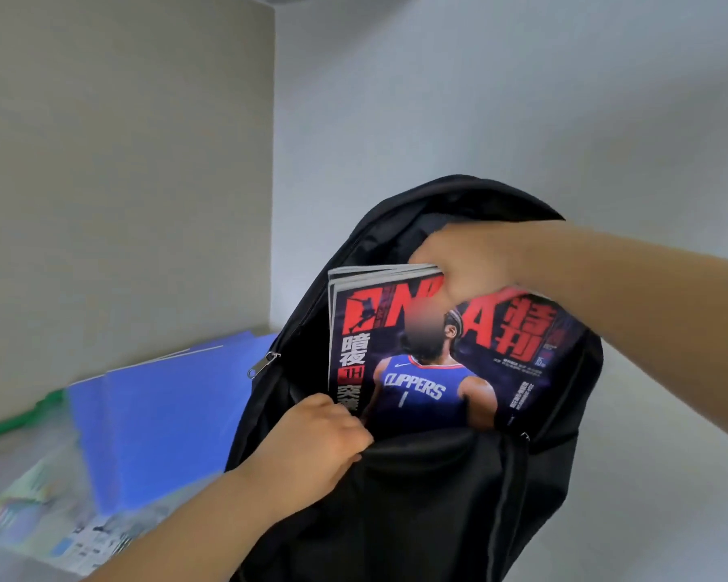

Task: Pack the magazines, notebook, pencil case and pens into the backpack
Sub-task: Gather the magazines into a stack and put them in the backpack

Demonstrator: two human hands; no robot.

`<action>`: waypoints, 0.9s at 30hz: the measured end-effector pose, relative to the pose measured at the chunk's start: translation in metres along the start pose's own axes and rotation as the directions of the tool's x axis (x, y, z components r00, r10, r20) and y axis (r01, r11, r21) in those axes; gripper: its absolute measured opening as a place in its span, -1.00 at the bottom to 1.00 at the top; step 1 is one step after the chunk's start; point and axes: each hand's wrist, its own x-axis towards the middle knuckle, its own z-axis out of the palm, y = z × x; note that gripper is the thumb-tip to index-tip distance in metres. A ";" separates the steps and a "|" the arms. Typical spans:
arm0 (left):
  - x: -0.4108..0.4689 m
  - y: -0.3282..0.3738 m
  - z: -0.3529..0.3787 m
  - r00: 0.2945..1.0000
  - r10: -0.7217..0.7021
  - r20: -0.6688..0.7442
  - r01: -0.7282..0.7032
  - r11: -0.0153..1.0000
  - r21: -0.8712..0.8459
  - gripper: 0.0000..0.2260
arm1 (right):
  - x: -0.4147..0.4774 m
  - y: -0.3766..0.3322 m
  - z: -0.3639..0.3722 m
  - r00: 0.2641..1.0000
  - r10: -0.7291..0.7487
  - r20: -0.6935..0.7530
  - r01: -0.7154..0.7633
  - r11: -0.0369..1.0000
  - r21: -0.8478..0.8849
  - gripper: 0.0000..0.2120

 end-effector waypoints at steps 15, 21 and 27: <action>0.032 -0.023 0.009 0.995 -0.094 -0.018 0.092 0.989 -0.114 -0.76 | 0.049 0.016 0.077 0.966 0.240 -0.097 -0.249 0.964 -0.091 -0.11; 0.034 -0.022 0.007 0.991 -0.136 -0.014 0.134 0.984 -0.114 -0.76 | 0.035 0.022 0.104 0.977 0.071 -0.203 -0.175 0.813 -0.556 -0.31; 0.034 -0.020 0.007 0.985 -0.166 -0.033 0.162 0.981 -0.105 -0.73 | 0.029 0.018 0.099 0.985 0.004 -0.175 -0.097 0.844 -0.527 -0.37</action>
